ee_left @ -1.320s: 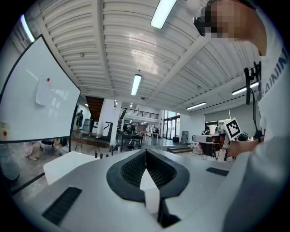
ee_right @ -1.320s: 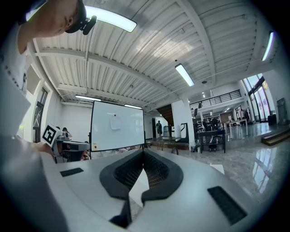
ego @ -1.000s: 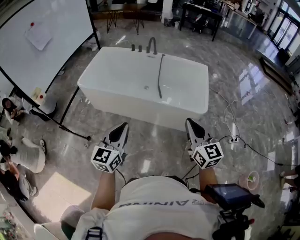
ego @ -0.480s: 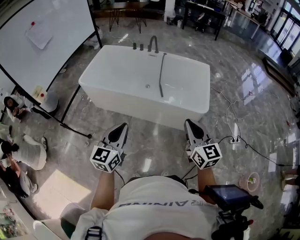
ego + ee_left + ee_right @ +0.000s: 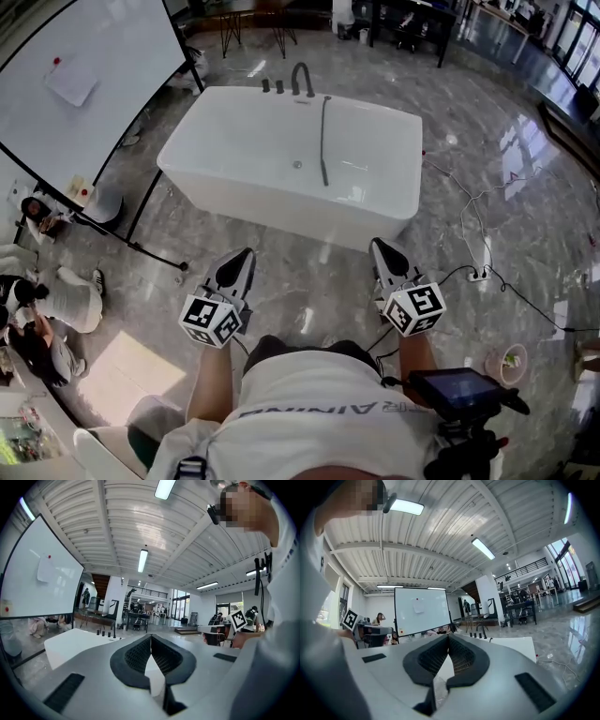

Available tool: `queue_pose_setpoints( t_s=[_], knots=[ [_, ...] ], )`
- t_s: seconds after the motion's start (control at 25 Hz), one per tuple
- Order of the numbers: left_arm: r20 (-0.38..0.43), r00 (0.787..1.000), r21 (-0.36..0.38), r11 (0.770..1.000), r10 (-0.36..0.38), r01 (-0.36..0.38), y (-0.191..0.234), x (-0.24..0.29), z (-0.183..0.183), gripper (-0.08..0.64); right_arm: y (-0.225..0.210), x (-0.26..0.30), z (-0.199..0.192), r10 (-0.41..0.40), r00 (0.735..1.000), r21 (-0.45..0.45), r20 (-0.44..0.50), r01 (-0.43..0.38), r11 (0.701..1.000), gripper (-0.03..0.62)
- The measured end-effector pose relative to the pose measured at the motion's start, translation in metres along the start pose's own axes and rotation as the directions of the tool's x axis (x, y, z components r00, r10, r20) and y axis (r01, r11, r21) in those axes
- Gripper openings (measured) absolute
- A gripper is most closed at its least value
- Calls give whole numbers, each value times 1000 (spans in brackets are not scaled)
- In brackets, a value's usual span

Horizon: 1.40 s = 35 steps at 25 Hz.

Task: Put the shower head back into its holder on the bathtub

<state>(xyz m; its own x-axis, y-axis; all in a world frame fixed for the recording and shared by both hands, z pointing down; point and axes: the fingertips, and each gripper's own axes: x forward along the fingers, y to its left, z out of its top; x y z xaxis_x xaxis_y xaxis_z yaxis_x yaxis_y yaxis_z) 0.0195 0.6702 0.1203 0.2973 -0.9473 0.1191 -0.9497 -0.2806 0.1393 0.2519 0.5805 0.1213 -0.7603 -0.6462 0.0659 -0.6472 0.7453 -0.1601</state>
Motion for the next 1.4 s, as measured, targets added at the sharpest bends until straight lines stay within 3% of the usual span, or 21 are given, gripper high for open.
queue_pose_setpoints(
  t_s=[0.4, 0.88, 1.04, 1.4],
  knots=[
    [-45, 999, -17, 999, 28, -29, -13, 10, -15, 18, -17, 10, -20, 50, 998, 53, -39, -48, 997, 11],
    [-39, 999, -12, 1000, -22, 22, 33, 64, 0, 18, -37, 52, -7, -34, 997, 8, -71, 34, 999, 11],
    [-35, 998, -44, 998, -51, 49, 70, 81, 7, 18, -28, 96, -4, -39, 995, -8, -93, 39, 999, 11],
    [-45, 996, -41, 996, -83, 81, 201, 106, 9, 18, 10, 223, -10, -68, 990, -17, -122, 67, 998, 11]
  ],
)
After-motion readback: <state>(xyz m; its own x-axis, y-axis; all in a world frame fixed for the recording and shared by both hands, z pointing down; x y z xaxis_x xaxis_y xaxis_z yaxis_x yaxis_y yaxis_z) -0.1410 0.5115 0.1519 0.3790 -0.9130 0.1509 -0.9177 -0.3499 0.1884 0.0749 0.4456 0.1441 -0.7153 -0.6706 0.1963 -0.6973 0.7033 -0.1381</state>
